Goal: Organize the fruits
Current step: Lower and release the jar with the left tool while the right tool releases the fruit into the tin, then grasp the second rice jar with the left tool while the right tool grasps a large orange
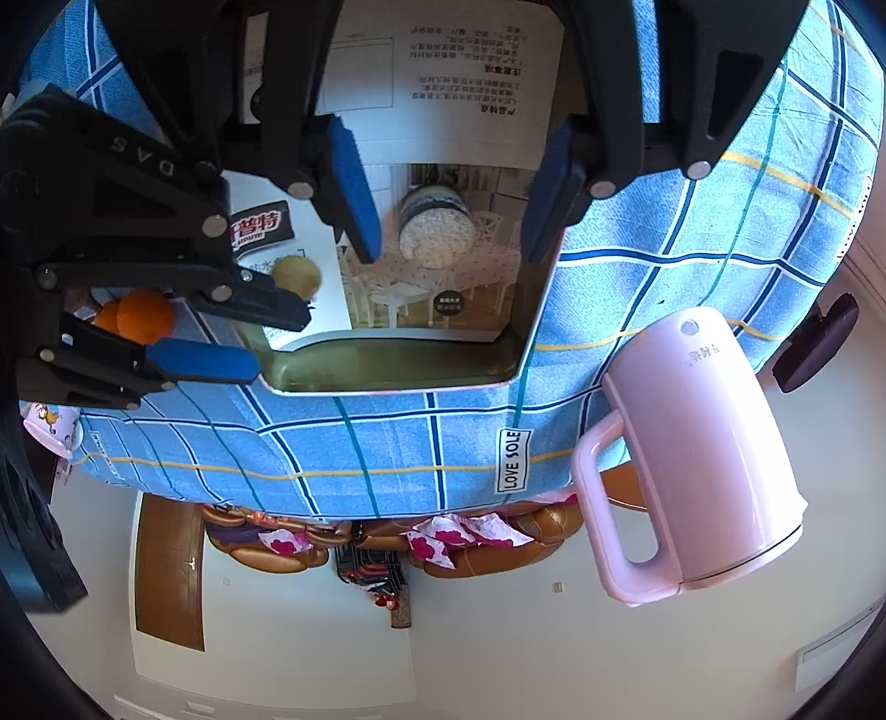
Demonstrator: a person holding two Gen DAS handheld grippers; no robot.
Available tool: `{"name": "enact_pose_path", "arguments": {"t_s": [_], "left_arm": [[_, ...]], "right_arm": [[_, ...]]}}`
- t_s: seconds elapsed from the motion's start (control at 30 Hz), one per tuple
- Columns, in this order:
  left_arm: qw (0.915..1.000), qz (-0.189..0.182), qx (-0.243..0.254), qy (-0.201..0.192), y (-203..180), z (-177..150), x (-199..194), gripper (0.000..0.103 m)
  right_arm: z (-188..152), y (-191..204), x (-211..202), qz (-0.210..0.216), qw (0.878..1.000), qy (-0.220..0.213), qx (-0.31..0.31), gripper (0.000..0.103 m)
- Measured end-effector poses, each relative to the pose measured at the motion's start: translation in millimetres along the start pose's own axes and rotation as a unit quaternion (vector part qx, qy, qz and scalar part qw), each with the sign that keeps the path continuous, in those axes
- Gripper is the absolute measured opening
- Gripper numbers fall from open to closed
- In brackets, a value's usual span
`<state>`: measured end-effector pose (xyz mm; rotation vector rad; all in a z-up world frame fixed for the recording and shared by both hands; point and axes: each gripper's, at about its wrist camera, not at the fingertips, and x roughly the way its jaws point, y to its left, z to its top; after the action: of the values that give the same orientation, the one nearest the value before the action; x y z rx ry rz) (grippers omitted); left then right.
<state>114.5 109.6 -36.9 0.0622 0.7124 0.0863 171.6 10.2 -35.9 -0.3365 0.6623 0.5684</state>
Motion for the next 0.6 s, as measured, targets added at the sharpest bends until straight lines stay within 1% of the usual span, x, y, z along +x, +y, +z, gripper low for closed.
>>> {"name": "enact_pose_path", "arguments": {"t_s": [0.03,0.07,0.1,0.13,0.2,0.3,0.43,0.5,0.6], "left_arm": [[1.0,-0.002,-0.005,-0.004,1.2,-1.4,-4.1,0.068],[0.9999,-0.005,-0.011,-0.01,1.7,-3.0,-9.2,0.075],[0.9997,-0.011,-0.016,-0.018,1.4,-4.7,-15.0,0.079],[0.9993,-0.018,-0.02,-0.025,-0.4,-6.9,-20.9,0.081],[0.9985,-0.031,-0.025,-0.038,-6.0,-11.3,-31.9,0.087],[0.9972,-0.047,-0.02,-0.054,-22.1,-19.3,-45.6,0.087],[0.9949,-0.077,-0.006,-0.064,-50.5,-29.7,-58.0,0.087],[0.994,-0.089,0.004,-0.064,-65.5,-33.7,-60.4,0.087],[0.9926,-0.102,0.024,-0.062,-88.5,-37.5,-62.1,0.087]], "right_arm": [[-1.3,-1.8,-4.3,-0.005,1.0,-0.005,0.003,0.041],[-2.8,-3.8,-8.8,-0.014,1.0,-0.01,0.006,0.046],[-5.0,-6.1,-15.0,-0.022,1.0,-0.017,0.009,0.053],[-7.2,-8.8,-21.7,-0.027,0.999,-0.027,0.013,0.056],[-13.0,-16.7,-38.3,-0.029,0.998,-0.047,0.029,0.067],[-26.8,-30.2,-66.4,-0.025,0.996,-0.072,0.048,0.07],[-60.6,-57.9,-104.8,-0.048,0.99,-0.093,0.091,0.071],[-83.6,-74.5,-121.4,-0.064,0.985,-0.097,0.124,0.075],[-116.1,-96.3,-139.6,-0.09,0.977,-0.096,0.166,0.077]]}}
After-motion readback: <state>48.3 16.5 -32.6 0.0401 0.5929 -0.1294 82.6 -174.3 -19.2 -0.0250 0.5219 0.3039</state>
